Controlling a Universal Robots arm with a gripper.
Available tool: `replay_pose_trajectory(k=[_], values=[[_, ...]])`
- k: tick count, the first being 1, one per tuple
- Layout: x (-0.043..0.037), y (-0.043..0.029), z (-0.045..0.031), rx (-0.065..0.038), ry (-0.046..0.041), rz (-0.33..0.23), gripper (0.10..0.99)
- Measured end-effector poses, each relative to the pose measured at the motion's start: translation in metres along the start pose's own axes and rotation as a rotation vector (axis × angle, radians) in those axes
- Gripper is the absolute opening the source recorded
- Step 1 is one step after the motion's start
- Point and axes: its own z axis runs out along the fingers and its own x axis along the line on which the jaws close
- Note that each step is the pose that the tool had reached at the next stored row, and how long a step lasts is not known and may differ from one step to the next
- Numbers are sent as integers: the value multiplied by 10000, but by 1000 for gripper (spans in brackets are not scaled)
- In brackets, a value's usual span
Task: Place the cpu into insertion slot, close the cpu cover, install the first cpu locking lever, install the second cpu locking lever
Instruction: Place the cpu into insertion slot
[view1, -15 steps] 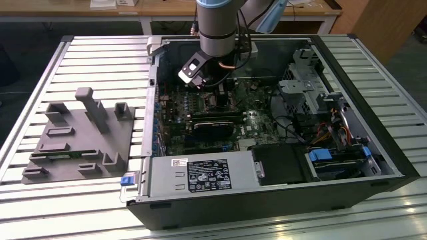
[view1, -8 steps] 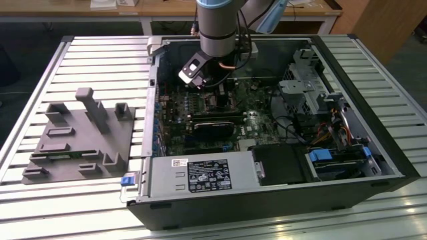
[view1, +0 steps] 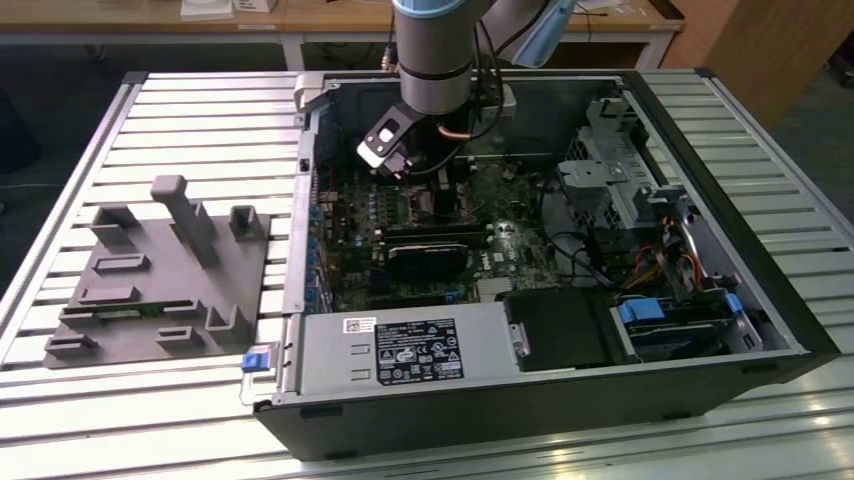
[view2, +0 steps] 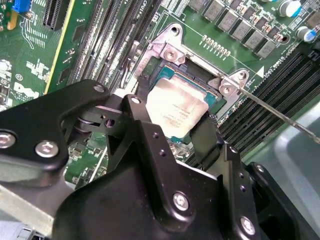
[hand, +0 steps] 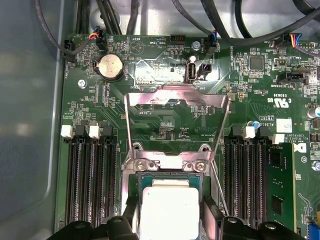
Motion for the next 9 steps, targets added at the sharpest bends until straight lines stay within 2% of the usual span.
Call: replay_pose_trajectory(k=[4,9], values=[[0,1,-16,1,-1,1,612],[0,8,-100,0,-1,1,612]])
